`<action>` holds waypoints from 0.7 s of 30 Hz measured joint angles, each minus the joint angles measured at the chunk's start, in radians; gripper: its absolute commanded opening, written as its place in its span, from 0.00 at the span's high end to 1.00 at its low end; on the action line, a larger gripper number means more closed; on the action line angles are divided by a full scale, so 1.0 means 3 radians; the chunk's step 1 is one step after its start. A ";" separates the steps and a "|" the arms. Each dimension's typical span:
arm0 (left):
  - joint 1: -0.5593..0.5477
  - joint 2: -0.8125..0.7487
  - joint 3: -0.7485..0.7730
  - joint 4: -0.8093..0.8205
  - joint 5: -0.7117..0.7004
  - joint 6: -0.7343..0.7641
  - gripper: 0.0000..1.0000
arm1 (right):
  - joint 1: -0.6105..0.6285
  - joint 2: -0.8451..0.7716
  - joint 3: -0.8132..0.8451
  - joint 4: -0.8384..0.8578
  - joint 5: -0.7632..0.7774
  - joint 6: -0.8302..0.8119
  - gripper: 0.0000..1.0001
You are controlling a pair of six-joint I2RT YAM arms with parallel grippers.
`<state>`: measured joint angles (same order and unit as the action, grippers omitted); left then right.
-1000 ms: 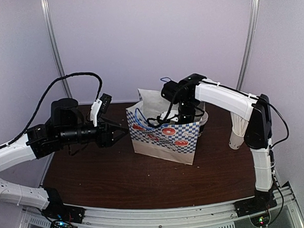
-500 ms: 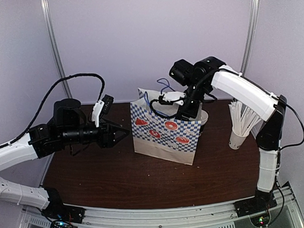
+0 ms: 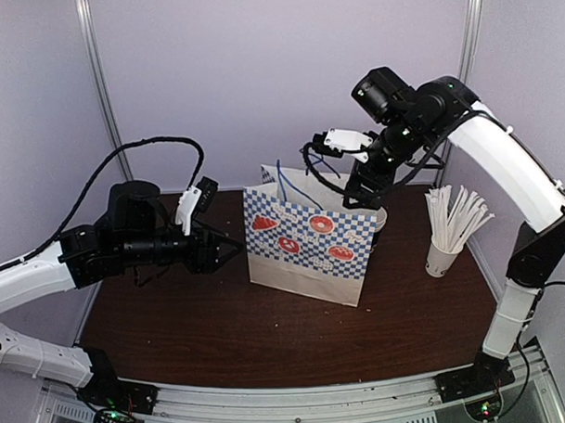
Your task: Pack the takeout coffee
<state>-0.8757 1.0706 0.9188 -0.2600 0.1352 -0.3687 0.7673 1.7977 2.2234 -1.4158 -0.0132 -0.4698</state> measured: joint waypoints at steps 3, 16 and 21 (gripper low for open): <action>0.0000 0.0080 0.0148 -0.0051 -0.0043 0.0083 0.40 | 0.0000 -0.0207 0.0041 0.0004 -0.0055 -0.0019 0.00; 0.0095 0.0563 0.1162 -0.0371 -0.0369 0.0470 0.48 | -0.0790 -0.1021 -0.0701 0.0280 -0.0153 -0.0023 0.00; 0.0407 0.1130 0.2061 -0.0731 -0.0329 0.0462 0.47 | -0.1307 -0.1396 -0.1322 0.0445 -0.0370 0.0033 0.00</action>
<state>-0.7536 1.4097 1.5372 -0.4793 0.0364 -0.2302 0.3752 1.3788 1.8267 -1.2823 -0.1242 -0.4599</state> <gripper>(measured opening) 0.520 0.997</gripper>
